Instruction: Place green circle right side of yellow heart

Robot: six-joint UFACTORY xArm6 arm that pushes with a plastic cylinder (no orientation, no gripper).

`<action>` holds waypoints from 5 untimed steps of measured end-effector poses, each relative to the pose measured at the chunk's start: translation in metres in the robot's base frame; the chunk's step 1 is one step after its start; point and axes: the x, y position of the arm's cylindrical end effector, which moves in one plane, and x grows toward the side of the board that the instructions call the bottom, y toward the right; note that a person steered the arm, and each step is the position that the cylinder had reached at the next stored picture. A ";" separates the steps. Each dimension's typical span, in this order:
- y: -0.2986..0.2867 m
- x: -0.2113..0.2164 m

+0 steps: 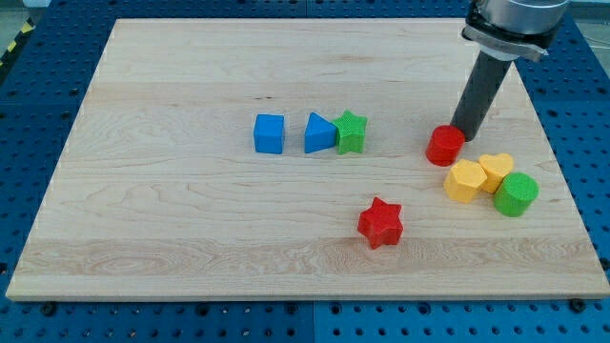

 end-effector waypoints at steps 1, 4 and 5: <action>-0.023 0.018; -0.065 0.099; -0.013 0.115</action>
